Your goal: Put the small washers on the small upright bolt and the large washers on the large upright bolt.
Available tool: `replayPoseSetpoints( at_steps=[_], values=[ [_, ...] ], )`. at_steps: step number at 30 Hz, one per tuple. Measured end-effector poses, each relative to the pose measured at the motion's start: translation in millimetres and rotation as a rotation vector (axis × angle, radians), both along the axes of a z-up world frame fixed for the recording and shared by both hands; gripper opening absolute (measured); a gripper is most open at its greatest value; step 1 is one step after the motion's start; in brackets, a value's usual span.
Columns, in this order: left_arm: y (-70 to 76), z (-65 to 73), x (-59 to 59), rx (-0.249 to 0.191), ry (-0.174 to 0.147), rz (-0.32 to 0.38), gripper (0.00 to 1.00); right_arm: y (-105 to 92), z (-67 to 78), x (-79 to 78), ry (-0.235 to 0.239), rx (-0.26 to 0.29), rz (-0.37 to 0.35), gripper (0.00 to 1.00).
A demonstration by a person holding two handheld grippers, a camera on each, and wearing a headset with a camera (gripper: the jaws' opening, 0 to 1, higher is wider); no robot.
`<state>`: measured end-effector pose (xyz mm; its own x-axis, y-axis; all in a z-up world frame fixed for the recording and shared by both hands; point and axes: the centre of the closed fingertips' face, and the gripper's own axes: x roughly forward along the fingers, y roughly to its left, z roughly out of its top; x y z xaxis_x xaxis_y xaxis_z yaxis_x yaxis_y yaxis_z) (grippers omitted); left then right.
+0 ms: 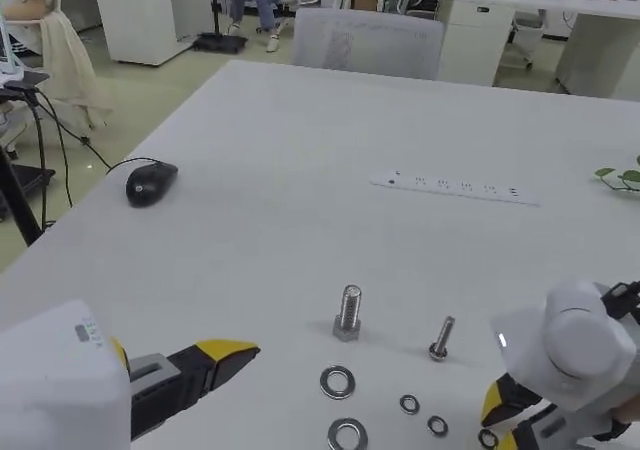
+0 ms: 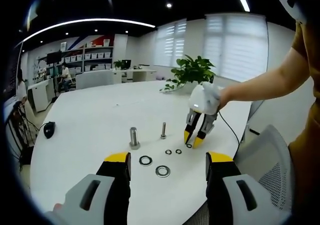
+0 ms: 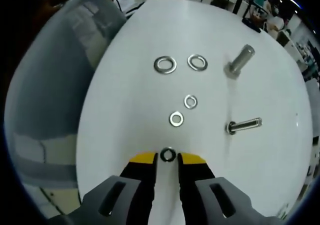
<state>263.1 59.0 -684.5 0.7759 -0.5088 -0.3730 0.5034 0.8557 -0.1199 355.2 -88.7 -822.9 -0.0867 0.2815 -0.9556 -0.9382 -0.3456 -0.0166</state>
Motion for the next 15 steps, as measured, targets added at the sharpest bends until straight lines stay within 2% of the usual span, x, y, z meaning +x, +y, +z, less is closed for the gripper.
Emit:
replayPoseSetpoints(
  at_steps=[4, 15],
  values=[
    [-0.1, 2.6, -0.6, -0.001, -0.009, 0.000, 0.60, -0.3, 0.0, -0.1, 0.004, 0.009, -0.012, 0.17],
    [1.7, 1.9, -3.5, -0.003, -0.005, 0.008, 0.60, 1.1, -0.2, 0.6, -0.004, -0.013, -0.018, 0.14]
  ],
)
